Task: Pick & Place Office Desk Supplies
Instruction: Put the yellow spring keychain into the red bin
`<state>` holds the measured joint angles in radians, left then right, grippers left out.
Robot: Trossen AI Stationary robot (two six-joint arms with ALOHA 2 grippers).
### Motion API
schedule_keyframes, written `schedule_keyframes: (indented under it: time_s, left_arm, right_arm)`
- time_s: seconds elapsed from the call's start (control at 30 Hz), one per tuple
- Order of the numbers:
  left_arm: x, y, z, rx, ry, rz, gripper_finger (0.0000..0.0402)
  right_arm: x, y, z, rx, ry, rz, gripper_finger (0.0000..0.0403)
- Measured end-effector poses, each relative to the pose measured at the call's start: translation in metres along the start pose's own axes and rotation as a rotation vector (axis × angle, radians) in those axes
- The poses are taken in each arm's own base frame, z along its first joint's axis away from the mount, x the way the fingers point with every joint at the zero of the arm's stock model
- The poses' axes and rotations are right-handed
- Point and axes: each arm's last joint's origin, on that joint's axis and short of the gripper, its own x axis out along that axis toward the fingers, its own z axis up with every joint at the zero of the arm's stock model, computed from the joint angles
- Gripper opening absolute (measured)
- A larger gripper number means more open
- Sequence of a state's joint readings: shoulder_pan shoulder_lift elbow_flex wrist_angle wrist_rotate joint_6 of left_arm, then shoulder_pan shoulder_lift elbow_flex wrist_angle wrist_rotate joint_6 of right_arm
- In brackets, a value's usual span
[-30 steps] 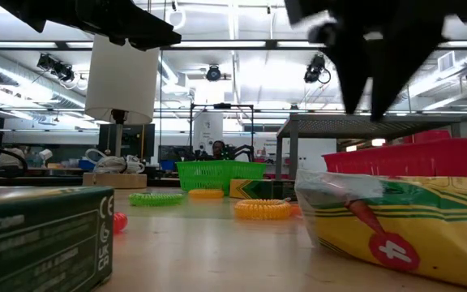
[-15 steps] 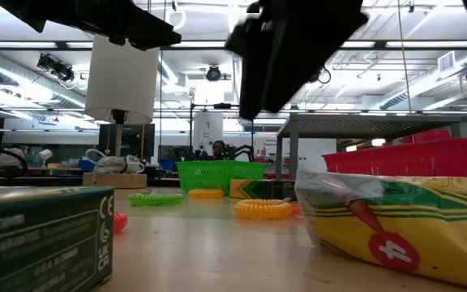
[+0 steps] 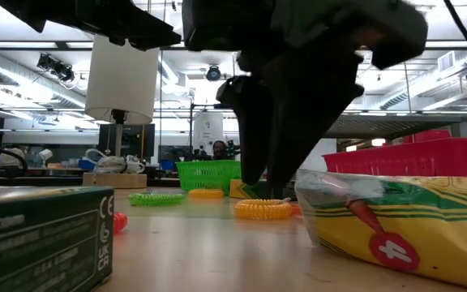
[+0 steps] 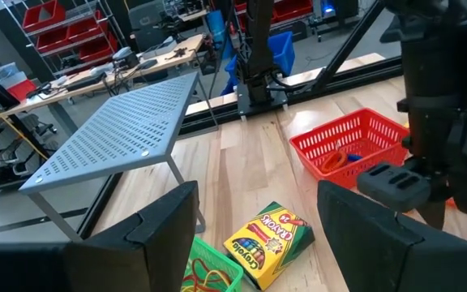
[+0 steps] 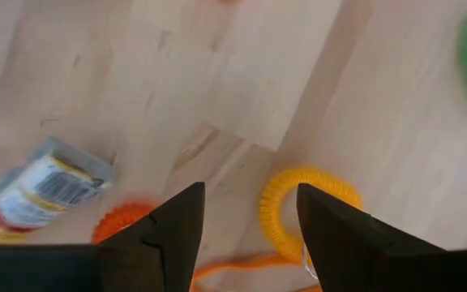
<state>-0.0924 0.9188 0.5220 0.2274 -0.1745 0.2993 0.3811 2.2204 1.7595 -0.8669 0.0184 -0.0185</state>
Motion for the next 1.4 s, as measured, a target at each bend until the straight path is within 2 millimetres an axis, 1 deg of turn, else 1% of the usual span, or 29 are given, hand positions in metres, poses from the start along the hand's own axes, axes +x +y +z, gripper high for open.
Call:
schedule_keyframes:
  time_s: [0.27, 0.37, 0.47, 0.53, 0.63, 0.8, 0.83, 0.97, 1.03, 1.13, 1.27, 1.4]
  left_arm:
    - [0.000, 0.000, 0.000, 0.000, 0.000, 0.000, 0.0256]
    - [0.000, 0.000, 0.000, 0.000, 0.000, 0.000, 0.0256]
    - [0.000, 0.000, 0.000, 0.000, 0.000, 0.000, 0.0256]
    - [0.000, 0.000, 0.000, 0.000, 0.000, 0.000, 0.0256]
    - [0.000, 0.000, 0.000, 0.000, 0.000, 0.000, 0.0256]
    - [0.000, 0.000, 0.000, 0.000, 0.000, 0.000, 0.0256]
    - [0.000, 0.000, 0.000, 0.000, 0.000, 0.000, 0.0256]
    - [0.000, 0.000, 0.000, 0.000, 0.000, 0.000, 0.0256]
    - [0.000, 0.000, 0.000, 0.000, 0.000, 0.000, 0.0256]
    - [0.000, 0.000, 0.000, 0.000, 0.000, 0.000, 0.0256]
    - [0.000, 0.000, 0.000, 0.000, 0.000, 0.000, 0.0256]
    - [0.000, 0.000, 0.000, 0.000, 0.000, 0.000, 0.0256]
  right_arm:
    - [0.020, -0.008, -0.013, 0.021, 0.028, 0.009, 0.0205]
    - [0.022, -0.008, -0.013, 0.022, 0.008, 0.012, 0.0204]
    - [0.024, -0.007, -0.015, 0.021, 0.000, 0.011, 0.0193]
    - [0.025, -0.007, -0.015, 0.021, -0.001, 0.011, 0.0177]
    - [0.025, -0.007, -0.015, 0.020, -0.002, 0.010, 0.0136]
    - [0.025, -0.005, -0.015, 0.007, -0.006, 0.004, 0.0027]
    - [0.025, -0.003, -0.015, 0.003, -0.008, 0.001, 0.0017]
    - [0.024, 0.000, -0.015, 0.003, -0.011, -0.001, 0.0016]
    - [0.022, 0.003, -0.015, 0.000, -0.009, 0.002, 0.0009]
    - [0.015, 0.009, -0.015, -0.002, -0.007, 0.003, 0.0007]
    - [-0.011, 0.014, -0.011, -0.002, -0.066, -0.049, 0.0004]
    - [-0.030, 0.018, -0.012, -0.001, -0.097, -0.125, 0.0003]
